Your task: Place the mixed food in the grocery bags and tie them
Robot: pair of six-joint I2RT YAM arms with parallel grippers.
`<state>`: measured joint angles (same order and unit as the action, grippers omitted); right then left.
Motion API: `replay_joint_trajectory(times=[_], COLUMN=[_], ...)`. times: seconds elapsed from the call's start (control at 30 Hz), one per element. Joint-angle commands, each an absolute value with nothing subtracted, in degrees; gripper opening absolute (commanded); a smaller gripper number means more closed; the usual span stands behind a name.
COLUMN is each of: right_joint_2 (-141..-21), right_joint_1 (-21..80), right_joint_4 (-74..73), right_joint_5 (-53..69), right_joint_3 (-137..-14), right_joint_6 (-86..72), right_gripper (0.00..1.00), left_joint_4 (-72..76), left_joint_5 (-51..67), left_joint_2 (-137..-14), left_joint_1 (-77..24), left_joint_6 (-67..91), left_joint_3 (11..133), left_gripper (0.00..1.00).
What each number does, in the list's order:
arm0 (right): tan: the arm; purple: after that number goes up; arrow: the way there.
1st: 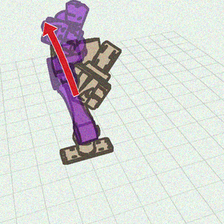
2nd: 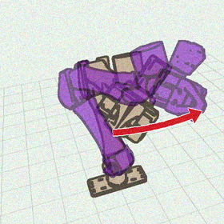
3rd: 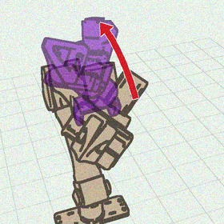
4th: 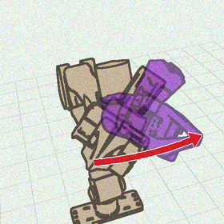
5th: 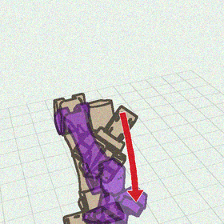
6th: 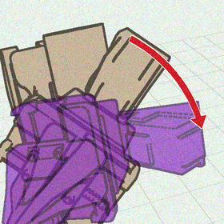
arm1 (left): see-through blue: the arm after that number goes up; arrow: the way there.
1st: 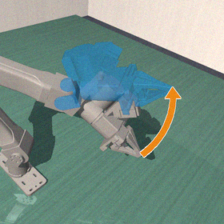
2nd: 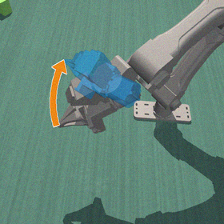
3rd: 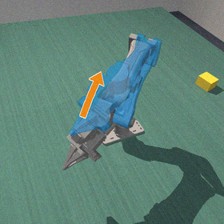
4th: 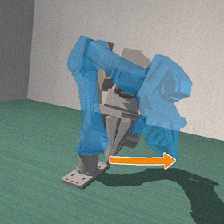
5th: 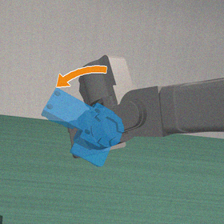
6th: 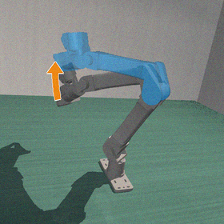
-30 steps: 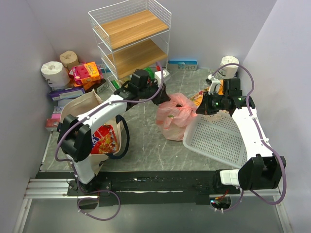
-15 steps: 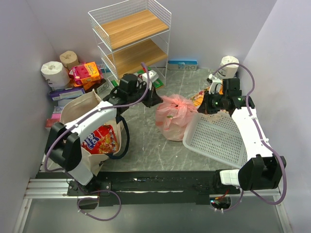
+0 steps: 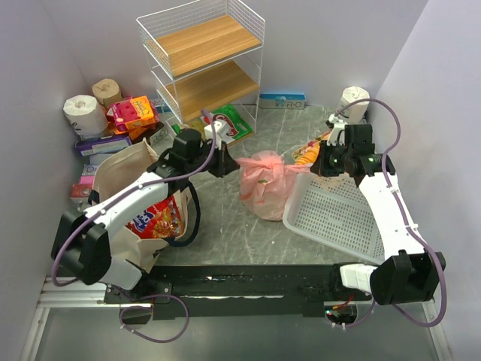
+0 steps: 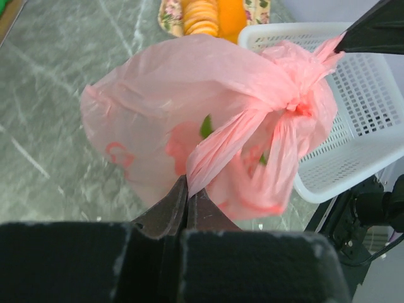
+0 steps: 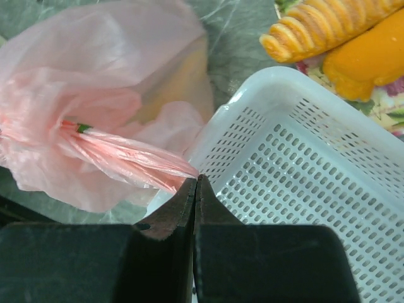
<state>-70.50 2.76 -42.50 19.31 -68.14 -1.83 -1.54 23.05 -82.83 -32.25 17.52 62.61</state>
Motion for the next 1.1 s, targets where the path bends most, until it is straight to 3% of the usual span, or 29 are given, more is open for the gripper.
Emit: replay_joint_trajectory(times=[0.0,0.37,1.07], right_joint_2=[-69.1,-71.2,-70.2], right_joint_1=[0.4,-3.0,-7.8], right_joint_4=[-39.4,-33.8,-31.5], right_joint_5=[2.8,0.4,-0.5], right_joint_3=[-66.3,-58.4,-54.1], right_joint_6=[-2.5,-3.9,-4.0], right_gripper=[0.0,0.0,0.0], left_joint_4=[-2.0,-3.1,-3.8], left_joint_5=[12.7,6.6,1.0], left_joint_2=[-77.5,-73.7,-71.5], left_joint_1=[-27.8,-27.2,-26.0], left_joint_6=[21.4,23.8,25.5], left_joint_3=[58.5,51.7,48.6], left_gripper=[0.01,0.01,0.01])
